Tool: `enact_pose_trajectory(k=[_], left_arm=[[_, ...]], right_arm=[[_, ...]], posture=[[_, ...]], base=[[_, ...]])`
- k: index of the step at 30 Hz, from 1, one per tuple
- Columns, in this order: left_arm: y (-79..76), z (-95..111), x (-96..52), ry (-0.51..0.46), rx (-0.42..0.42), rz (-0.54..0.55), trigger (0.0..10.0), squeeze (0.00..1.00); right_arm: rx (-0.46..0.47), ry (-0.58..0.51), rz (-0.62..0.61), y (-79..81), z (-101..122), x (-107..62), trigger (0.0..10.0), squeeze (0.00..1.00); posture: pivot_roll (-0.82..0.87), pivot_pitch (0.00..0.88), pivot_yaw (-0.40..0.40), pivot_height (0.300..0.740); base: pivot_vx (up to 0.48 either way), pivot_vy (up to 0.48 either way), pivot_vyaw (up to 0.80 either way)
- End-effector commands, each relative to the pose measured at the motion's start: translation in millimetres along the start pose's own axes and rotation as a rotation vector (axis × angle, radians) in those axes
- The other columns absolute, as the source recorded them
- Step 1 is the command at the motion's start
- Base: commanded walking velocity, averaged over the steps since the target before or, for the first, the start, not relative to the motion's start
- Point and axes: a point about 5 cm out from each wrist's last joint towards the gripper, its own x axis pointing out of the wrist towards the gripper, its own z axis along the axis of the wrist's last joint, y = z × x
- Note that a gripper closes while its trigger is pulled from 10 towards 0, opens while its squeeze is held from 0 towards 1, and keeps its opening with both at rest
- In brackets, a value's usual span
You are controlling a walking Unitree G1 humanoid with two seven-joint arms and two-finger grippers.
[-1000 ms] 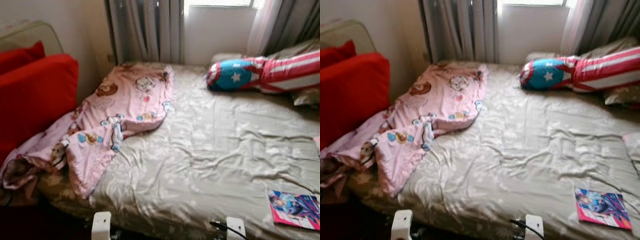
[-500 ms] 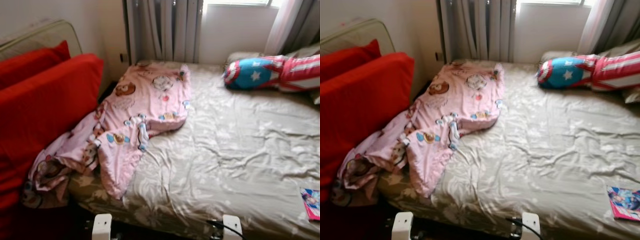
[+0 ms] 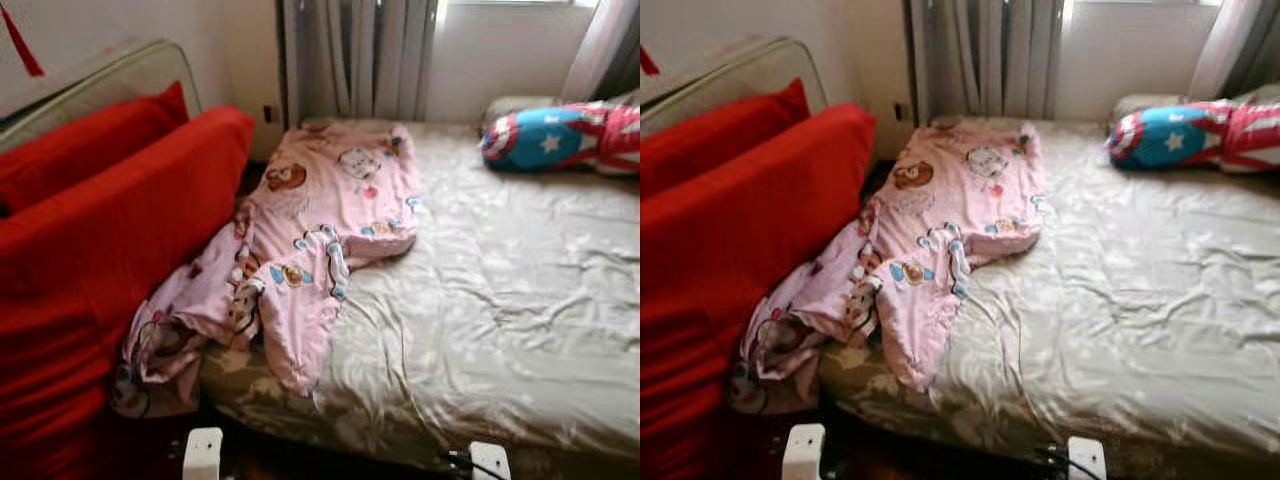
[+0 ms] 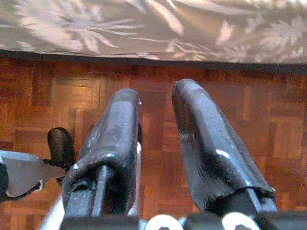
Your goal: Clean up the room
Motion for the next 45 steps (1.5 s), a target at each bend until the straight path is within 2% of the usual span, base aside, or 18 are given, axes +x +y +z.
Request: enact_pose_trajectory(k=[1, 14, 31, 33, 41, 45], left_arm=[[-0.8, -3, -0.6, 0.008, -0.002, 0.001, 10.0, 0.0], [-0.3, -4, -1.0, 0.009, -0.005, 0.003, 10.0, 0.0], [2.2, -5, -1.4, 0.012, -0.008, 0.007, 10.0, 0.0], [2.1, -5, -1.4, 0.014, -0.008, 0.007, 10.0, 0.0], [1.2, -5, -1.1, 0.017, -0.007, 0.006, 10.0, 0.0], [0.2, -4, -0.9, 0.015, -0.007, 0.001, 10.0, 0.0]], right_arm=[[-0.005, 0.001, -0.006, 0.4, 0, 0.0, 10.0, 0.0], [-0.011, -0.015, 0.005, 8.1, 4, 1.3, 10.0, 0.0], [-0.019, -0.005, 0.043, 38.3, 2, 1.9, 10.0, 0.0], [0.005, -0.006, 0.037, 37.9, 2, 1.7, 10.0, 0.0], [0.0, -0.005, 0.036, 42.5, -2, 0.8, 10.0, 0.0], [0.011, -0.016, 0.035, 38.3, 1, 1.4, 10.0, 0.0]], posture=[[-0.02, 0.0, -0.014, 0.74], [-0.02, 0.0, -0.017, 0.74], [-0.02, 0.0, -0.018, 0.74], [-0.02, 0.0, -0.02, 0.74], [-0.02, 0.0, -0.021, 0.74], [-0.02, 0.0, -0.022, 0.74]], base=[[0.0, 0.0, 0.0], [0.0, 0.0, 0.65], [0.0, 0.0, 0.8], [0.0, 0.0, 0.0], [0.0, 0.0, 0.0], [0.4, 0.0, 0.0]])
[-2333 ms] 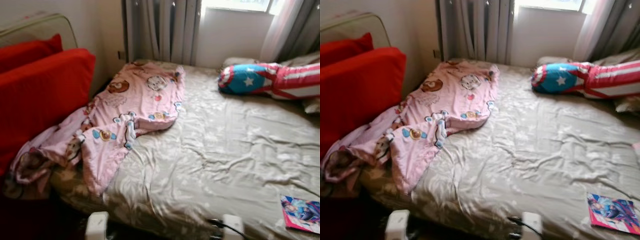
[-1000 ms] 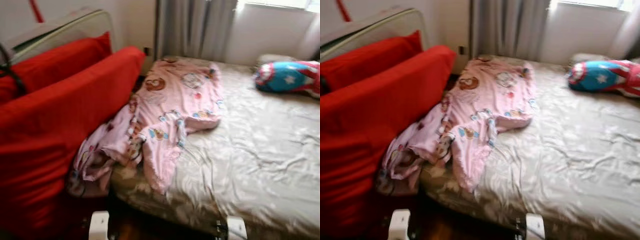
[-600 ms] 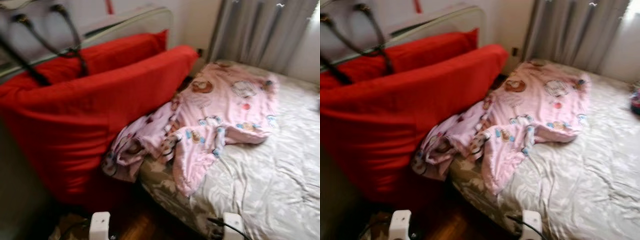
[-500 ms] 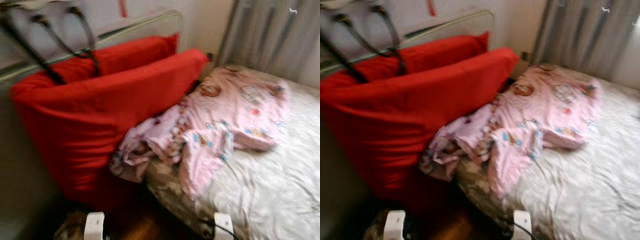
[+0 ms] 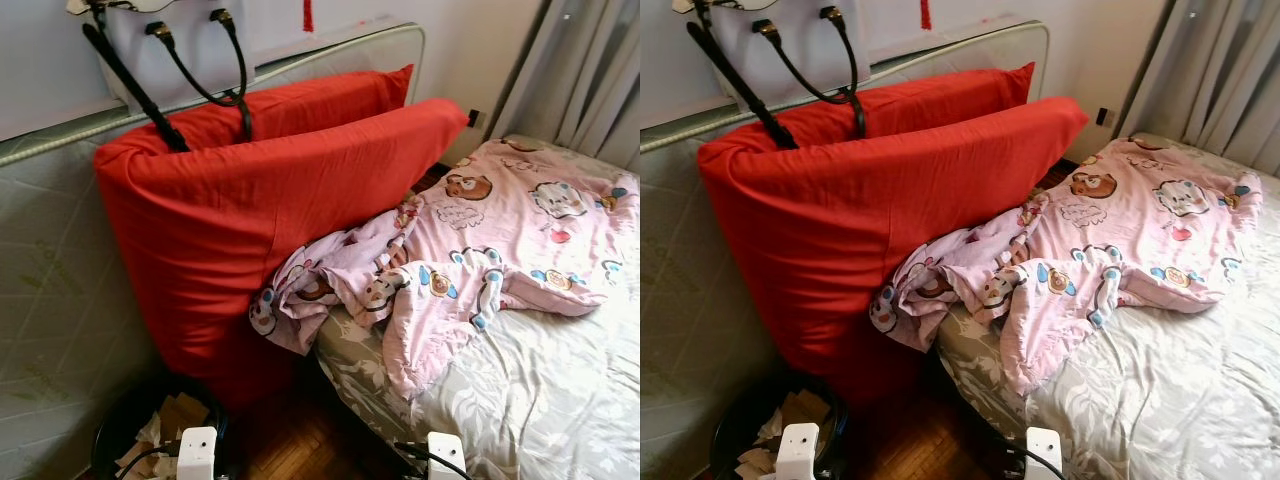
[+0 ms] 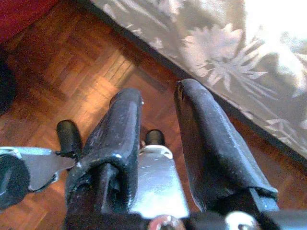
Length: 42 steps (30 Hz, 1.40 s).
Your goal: Clean up the room
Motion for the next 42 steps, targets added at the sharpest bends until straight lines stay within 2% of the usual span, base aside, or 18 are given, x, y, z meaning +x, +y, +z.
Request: enact_pose_trajectory(k=[1, 7, 15, 16, 18, 21, 25, 34, 42], left_arm=[[1.2, -5, -1.0, 0.023, -0.003, 0.003, 10.0, 0.0], [2.1, -5, -1.1, 0.026, -0.013, 0.009, 10.0, 0.0], [2.8, -6, -1.1, 0.029, -0.014, 0.009, 10.0, 0.0], [3.1, -6, -1.2, 0.029, -0.014, 0.01, 10.0, 0.0], [3.1, -6, -1.2, 0.029, -0.014, 0.01, 10.0, 0.0], [3.7, -6, -1.3, 0.031, -0.015, 0.012, 10.0, 0.0], [3.6, -5, -1.1, 0.023, -0.02, 0.008, 10.0, 0.0], [1.1, 6, 1.4, -0.02, -0.035, -0.011, 10.0, 0.0], [-3.0, 8, 1.9, -0.03, -0.031, -0.022, 10.0, 0.0]], right_arm=[[0.005, -0.007, 0.002, 0.3, 1, 0.0, 10.0, 0.0], [-0.022, -0.011, 0.005, -0.1, 2, 0.1, 10.0, 0.0], [-0.001, -0.012, 0.004, -0.3, 2, 0.1, 10.0, 0.0], [0.007, -0.017, -0.007, -11.4, 3, 0.0, 10.0, 0.0], [0.007, -0.017, -0.007, -11.4, 3, 0.0, 10.0, 0.0], [0.029, -0.042, -0.028, -33.8, 8, -1.1, 10.0, 0.0], [0.03, -0.047, -0.034, -38.9, 10, -1.3, 10.0, 0.0], [0.043, -0.058, -0.051, -42.2, 14, -1.1, 10.0, 0.0], [0.053, -0.045, -0.066, -46.3, 10, -2.1, 10.0, 0.0]], posture=[[-0.02, 0.0, -0.022, 0.74], [-0.02, 0.0, -0.023, 0.74], [-0.02, 0.004, -0.021, 0.74], [-0.02, 0.005, -0.02, 0.74], [-0.02, 0.005, -0.02, 0.74], [-0.02, 0.006, -0.02, 0.74], [-0.02, 0.006, -0.019, 0.74], [-0.02, 0.0, -0.016, 0.74], [-0.02, 0.0, -0.016, 0.74]], base=[[0.446, 0.0, 0.0], [0.446, 0.0, 0.0], [0.458, 0.0, 0.67], [0.458, 0.0, 0.0], [0.458, 0.0, 0.0], [0.458, 0.0, 0.0], [0.403, 0.0, 0.0], [0.0, 0.0, 0.0], [0.0, 0.0, -0.65]])
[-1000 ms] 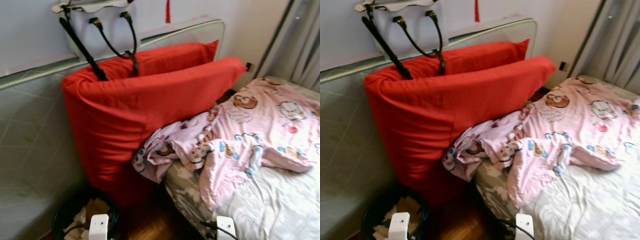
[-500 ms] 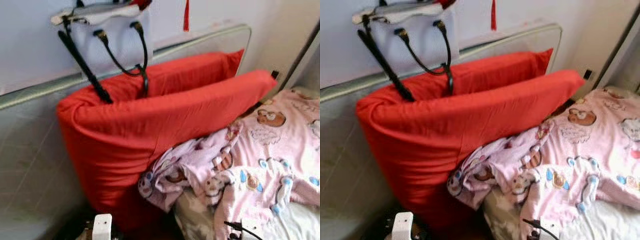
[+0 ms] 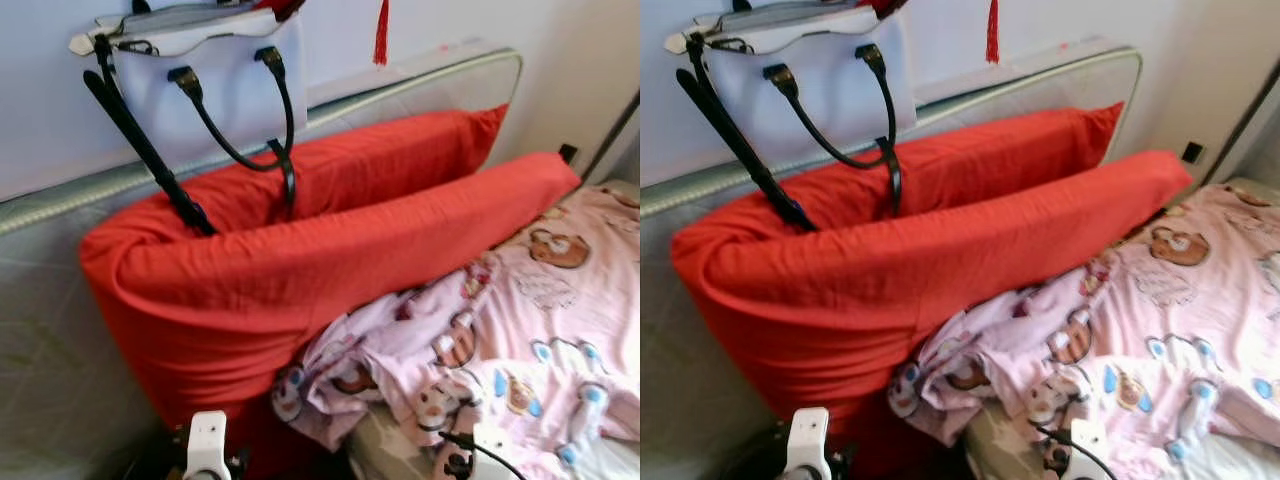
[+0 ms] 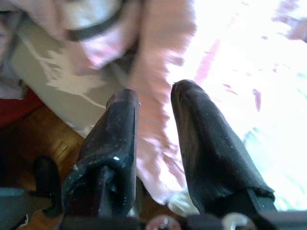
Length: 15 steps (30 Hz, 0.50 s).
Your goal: Clean up the room
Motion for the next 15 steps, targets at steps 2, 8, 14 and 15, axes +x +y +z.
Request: enact_pose_trajectory(k=[2, 8, 14, 15], left_arm=[[3.5, -2, -0.9, 0.005, -0.001, 0.01, 10.0, 0.0], [3.5, -3, -1.3, 0.006, 0.0, 0.012, 10.0, 0.0], [3.7, 3, -0.6, -0.035, -0.014, 0.013, 10.0, 0.0], [3.5, 6, 0.0, -0.051, -0.019, 0.013, 10.0, 0.0]], right_arm=[[0.024, 0.032, -0.004, -1.2, -10, -2.4, 10.0, 0.0], [0.021, 0.036, -0.001, -0.7, -11, -2.7, 10.0, 0.0], [0.024, -0.011, 0.032, 6.6, -2, -0.5, 10.0, 0.0], [0.021, -0.033, 0.045, 9.1, 3, 0.5, 10.0, 0.0]], posture=[[-0.02, 0.0, -0.019, 0.74], [-0.02, 0.0, -0.019, 0.74], [-0.02, 0.0, -0.022, 0.74], [-0.02, 0.0, -0.022, 0.74]], base=[[0.0, 0.0, -0.62], [0.0, 0.0, -0.62], [0.0, 0.0, -0.51], [0.0, 0.0, 0.0]])
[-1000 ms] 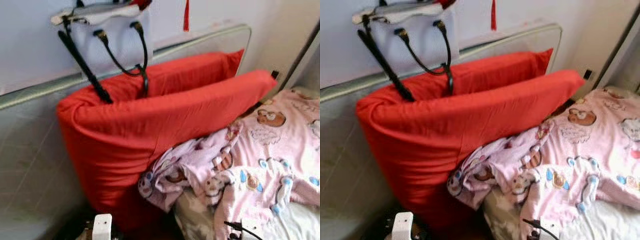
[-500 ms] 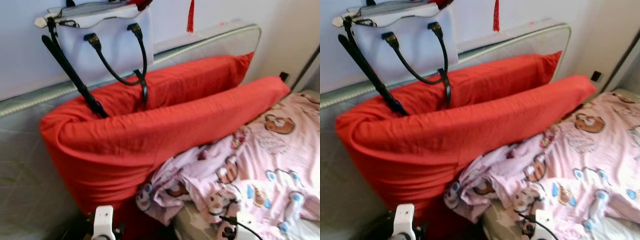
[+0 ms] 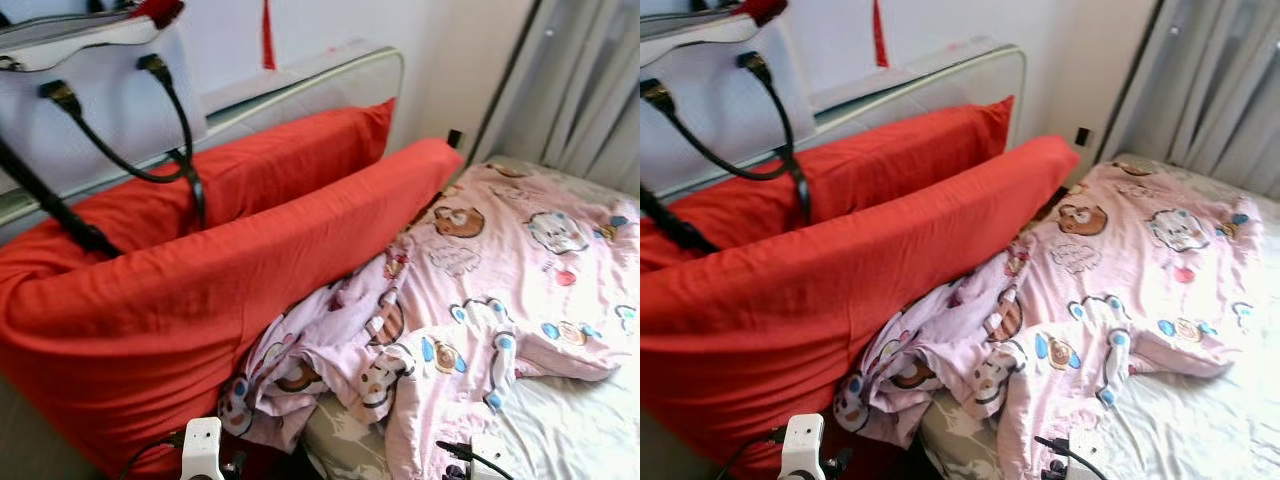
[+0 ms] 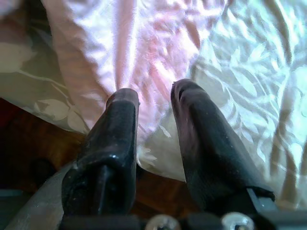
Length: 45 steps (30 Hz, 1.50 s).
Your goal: Clean up the room
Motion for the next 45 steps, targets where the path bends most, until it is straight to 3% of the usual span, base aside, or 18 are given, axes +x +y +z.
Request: enact_pose_trajectory(k=[1, 3, 8, 9, 11, 13, 16, 18, 25, 35, 45], left_arm=[[2.7, 3, 0.1, -0.026, -0.02, 0.01, 10.0, 0.0], [2.4, 9, 1.2, -0.054, -0.033, 0.009, 10.0, 0.0], [2.4, 47, 2.5, -0.282, -0.044, 0.016, 10.0, 0.0], [2.4, 47, 2.5, -0.282, -0.044, 0.016, 10.0, 0.0], [5.7, 64, -2.5, -0.418, -0.031, 0.032, 10.0, 0.0], [6.6, 67, -4.9, -0.455, -0.025, 0.033, 10.0, 0.0], [10.8, 72, -21.7, -0.594, 0.006, 0.045, 10.0, 0.0], [11.1, 69, -26.7, -0.613, 0.012, 0.049, 10.0, 0.0], [5.0, 69, -26.6, -0.616, 0.004, 0.048, 10.0, 0.0], [1.2, 76, -28.9, -0.622, 0.004, 0.043, 10.0, 0.0], [-3.4, 74, -30.1, -0.609, 0.001, 0.034, 10.0, 0.0]], right_arm=[[0.002, -0.058, 0.03, 7.6, 15, 3.3, 10.0, 0.0], [0.0, -0.089, 0.045, 10.4, 22, 4.5, 10.0, 0.0], [-0.025, -0.29, 0.12, 20.8, 62, 6.0, 10.0, 0.0], [-0.025, -0.29, 0.12, 20.8, 62, 6.0, 10.0, 0.0], [-0.037, -0.402, 0.145, 22.2, 78, 3.1, 10.0, 0.0], [-0.036, -0.434, 0.15, 21.8, 81, 1.8, 10.0, 0.0], [-0.052, -0.644, 0.159, 20.0, 98, -12.8, 10.0, 0.0], [-0.062, -0.689, 0.143, 19.0, 97, -19.6, 10.0, 0.0], [-0.052, -0.627, 0.102, 23.4, 83, -16.4, 10.0, 0.0], [-0.046, -0.666, 0.171, 35.1, 84, -22.8, 10.0, 0.0], [-0.056, -0.579, 0.148, 38.1, 76, -18.1, 10.0, 0.0]], posture=[[-0.02, 0.0, -0.022, 0.74], [-0.02, 0.0, -0.022, 0.74], [-0.02, 0.01, -0.025, 0.74], [-0.02, 0.01, -0.025, 0.74], [-0.02, 0.018, -0.028, 0.74], [-0.02, 0.022, -0.03, 0.74], [-0.02, 0.032, -0.032, 0.74], [-0.03, 0.035, -0.032, 0.74], [-0.03, 0.02, -0.039, 0.74], [-0.04, 0.003, -0.041, 0.735], [-0.04, 0.0, -0.042, 0.722]], base=[[0.0, 0.0, 0.0], [0.0, 0.0, 0.0], [0.0, 0.0, 0.0], [0.0, 0.0, 0.0], [0.0, 0.0, 0.0], [0.0, 0.0, 0.0], [0.0, 0.0, 0.0], [0.0, 0.0, 0.0], [0.0, 0.0, 0.0], [0.0, 0.0, 0.0], [0.0, 0.0, 0.0]])
